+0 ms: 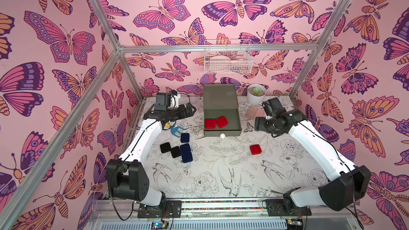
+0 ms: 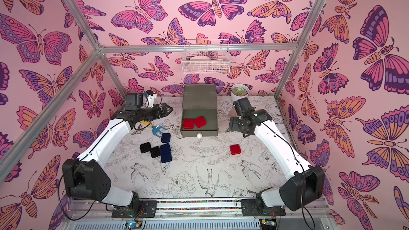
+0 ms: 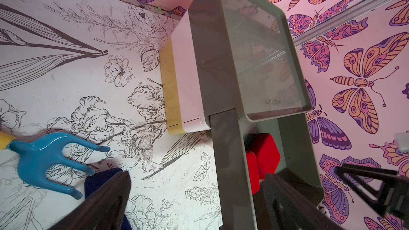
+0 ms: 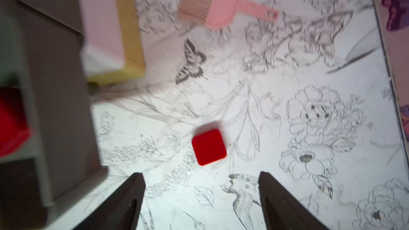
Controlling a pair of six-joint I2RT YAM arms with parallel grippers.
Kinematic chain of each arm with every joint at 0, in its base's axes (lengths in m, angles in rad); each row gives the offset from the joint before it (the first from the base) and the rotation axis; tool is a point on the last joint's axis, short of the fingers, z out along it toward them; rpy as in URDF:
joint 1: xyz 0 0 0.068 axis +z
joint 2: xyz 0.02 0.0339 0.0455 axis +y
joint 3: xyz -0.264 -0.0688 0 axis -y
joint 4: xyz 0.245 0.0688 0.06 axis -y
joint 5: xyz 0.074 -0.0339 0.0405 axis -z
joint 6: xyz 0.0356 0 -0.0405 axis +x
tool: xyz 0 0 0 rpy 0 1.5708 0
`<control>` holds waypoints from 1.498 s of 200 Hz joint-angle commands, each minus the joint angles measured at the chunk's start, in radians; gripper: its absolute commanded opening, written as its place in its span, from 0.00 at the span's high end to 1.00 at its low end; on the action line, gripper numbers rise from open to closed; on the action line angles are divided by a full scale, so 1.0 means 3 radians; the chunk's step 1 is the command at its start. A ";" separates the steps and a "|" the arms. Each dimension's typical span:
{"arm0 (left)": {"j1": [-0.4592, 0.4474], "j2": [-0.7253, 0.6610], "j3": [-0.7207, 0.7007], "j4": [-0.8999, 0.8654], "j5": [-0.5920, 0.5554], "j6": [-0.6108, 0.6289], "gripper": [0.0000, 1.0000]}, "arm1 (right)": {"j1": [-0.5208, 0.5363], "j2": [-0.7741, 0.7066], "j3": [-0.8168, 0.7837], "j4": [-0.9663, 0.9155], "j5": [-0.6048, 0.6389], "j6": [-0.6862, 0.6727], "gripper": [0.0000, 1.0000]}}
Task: Place the brooch boxes into the drawer by color
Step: Pick up the brooch box from the center of the board.
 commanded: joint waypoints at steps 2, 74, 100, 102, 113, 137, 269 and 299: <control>-0.0011 0.0076 0.0070 -0.0032 0.0064 0.0021 0.00 | -0.0022 -0.0031 -0.0287 0.0052 -0.0182 0.0218 0.14; -0.0011 0.0053 0.0051 -0.0035 0.0061 0.0008 0.00 | -0.0022 0.0636 -0.0615 0.0461 -0.0417 -0.0048 0.09; -0.0014 0.0033 0.0029 -0.0034 0.0065 0.0018 0.00 | -0.0022 0.0865 -0.0624 0.0522 -0.0414 -0.0111 0.07; -0.0013 0.0033 0.0029 -0.0035 0.0062 0.0022 0.00 | -0.0022 0.0874 -0.0628 0.0530 -0.0412 -0.0111 0.07; -0.0012 0.0022 0.0018 -0.0033 0.0056 0.0023 0.00 | -0.0022 0.0936 -0.0643 0.0575 -0.0382 -0.0120 0.07; -0.0011 0.0022 0.0019 -0.0035 0.0063 0.0023 0.00 | -0.0022 0.1096 -0.0640 0.0620 -0.0313 -0.0154 0.07; -0.0011 0.0018 0.0028 -0.0067 0.0065 0.0049 0.00 | -0.0022 0.1219 -0.0775 0.0838 -0.0458 -0.0202 0.39; -0.0010 0.0012 0.0033 -0.0067 0.0071 0.0044 0.00 | -0.0022 0.1042 -0.0627 0.0663 -0.0358 -0.0212 0.42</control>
